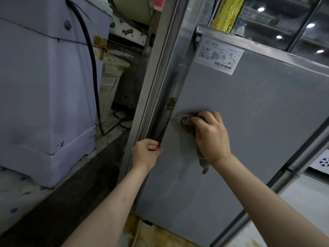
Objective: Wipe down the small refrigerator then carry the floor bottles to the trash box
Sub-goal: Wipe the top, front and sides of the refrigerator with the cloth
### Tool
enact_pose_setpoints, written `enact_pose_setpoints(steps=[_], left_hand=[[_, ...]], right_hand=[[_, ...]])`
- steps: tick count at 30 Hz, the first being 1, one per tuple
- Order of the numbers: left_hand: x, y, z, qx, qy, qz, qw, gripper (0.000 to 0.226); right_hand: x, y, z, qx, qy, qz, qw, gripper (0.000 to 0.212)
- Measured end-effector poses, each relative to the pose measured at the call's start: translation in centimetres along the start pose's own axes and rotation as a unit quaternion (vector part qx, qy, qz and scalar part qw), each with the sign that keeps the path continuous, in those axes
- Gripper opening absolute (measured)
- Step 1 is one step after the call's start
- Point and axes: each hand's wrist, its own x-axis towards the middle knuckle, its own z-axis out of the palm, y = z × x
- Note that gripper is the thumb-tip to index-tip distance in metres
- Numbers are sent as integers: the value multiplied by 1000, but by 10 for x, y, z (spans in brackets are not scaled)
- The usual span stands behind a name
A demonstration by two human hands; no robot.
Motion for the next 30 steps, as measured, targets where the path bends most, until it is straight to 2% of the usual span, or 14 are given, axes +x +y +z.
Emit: enact_pose_setpoints(steps=[4,11,16,18,21,24,27,30], left_hand=[[-1,-4,0,5,-2,11,1000,17],[-1,-13,-1,20,-1,2,1000,17],[-2,-21,-1,14,-5,-1,1000,14],[-2,-24,-2,16,-6,-3,1000,13],[-2,-26,-2,18,-9,-9,1000,14],[-2,-27,-1,23,-8,-8,1000,16],[-1,-29,-2,25,-3,-8,1000,17],[-1,-31,-2,29,0,-4,1000,17]], right_hand=[[20,-9,-1,10,24,35,999,15],[24,-14,8,-23,-6,-38,999,12],[12,-22,21,-29,-61,-108,992,29],[14,-24,20,-28,-64,-101,992,26],[22,-29,15,-22,-50,-38,998,7],[26,-35,19,-11,-34,-2,999,10],[22,-38,25,-30,-50,-85,995,4],[15,-37,27,-60,-85,-154,983,15]])
